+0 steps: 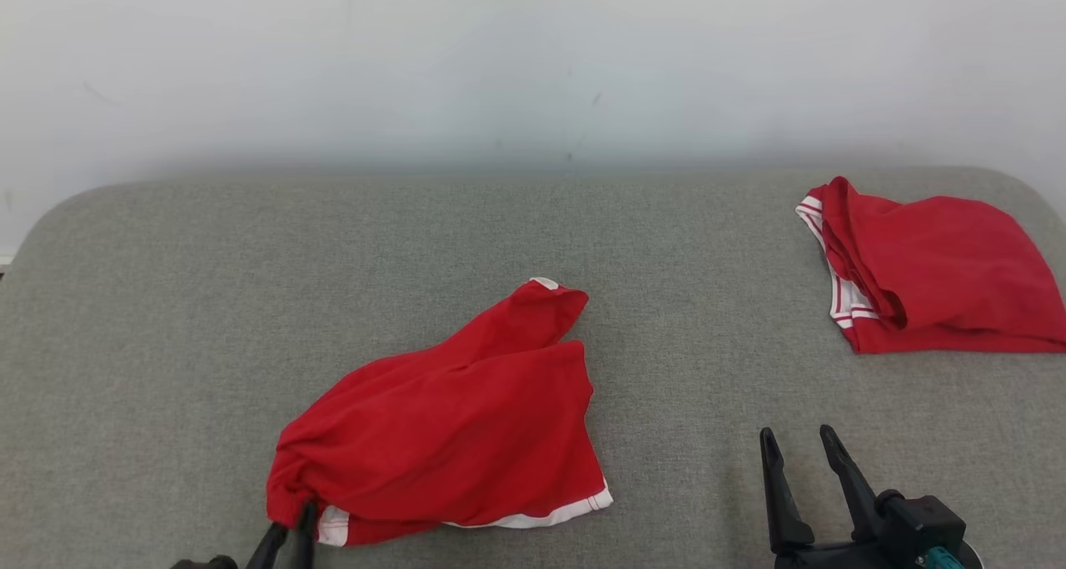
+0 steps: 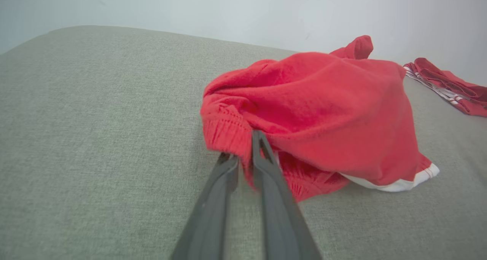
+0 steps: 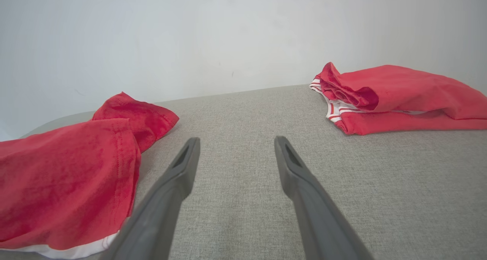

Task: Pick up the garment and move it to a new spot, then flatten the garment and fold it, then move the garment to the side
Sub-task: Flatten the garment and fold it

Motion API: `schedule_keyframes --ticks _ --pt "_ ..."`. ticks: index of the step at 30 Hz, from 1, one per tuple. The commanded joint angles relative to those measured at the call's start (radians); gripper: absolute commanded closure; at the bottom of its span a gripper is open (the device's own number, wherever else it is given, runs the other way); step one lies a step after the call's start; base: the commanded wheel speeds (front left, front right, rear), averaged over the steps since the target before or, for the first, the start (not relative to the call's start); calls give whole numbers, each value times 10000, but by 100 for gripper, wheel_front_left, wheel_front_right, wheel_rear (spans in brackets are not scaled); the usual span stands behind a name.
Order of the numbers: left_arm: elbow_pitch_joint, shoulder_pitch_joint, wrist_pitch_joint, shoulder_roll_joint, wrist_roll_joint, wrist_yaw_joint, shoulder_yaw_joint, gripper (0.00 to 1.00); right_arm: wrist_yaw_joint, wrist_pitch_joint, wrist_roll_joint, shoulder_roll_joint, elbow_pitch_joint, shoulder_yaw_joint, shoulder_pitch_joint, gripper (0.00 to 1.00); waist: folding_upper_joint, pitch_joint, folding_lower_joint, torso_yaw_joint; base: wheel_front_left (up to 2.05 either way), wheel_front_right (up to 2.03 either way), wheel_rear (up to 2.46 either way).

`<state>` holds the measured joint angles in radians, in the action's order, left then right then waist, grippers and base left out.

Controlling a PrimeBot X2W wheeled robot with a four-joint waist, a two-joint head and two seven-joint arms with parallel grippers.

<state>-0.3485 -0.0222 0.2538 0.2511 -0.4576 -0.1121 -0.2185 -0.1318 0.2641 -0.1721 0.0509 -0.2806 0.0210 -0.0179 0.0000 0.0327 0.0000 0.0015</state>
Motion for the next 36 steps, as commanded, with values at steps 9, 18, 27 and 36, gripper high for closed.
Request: schedule_keyframes --ticks 9,18,27,36 --pt "397 470 110 -767 332 411 970 0 27 6 -74 -12 47 -41 161 0 0 -139 0 405 0 0 0" --pt "1579 927 108 -1477 1940 280 2353 0 27 6 -211 -13 -475 425 132 0 0 -121 0 565 0 0 0" --pt "1471 957 109 -1928 2444 -7 2827 0 27 6 -177 -10 -1855 1900 -376 0 0 -174 0 677 0 0 0" --pt "1336 622 110 -2008 2602 -136 2749 0 27 4 -273 90 -3927 3050 -1661 0 0 -88 0 1154 0 0 0"
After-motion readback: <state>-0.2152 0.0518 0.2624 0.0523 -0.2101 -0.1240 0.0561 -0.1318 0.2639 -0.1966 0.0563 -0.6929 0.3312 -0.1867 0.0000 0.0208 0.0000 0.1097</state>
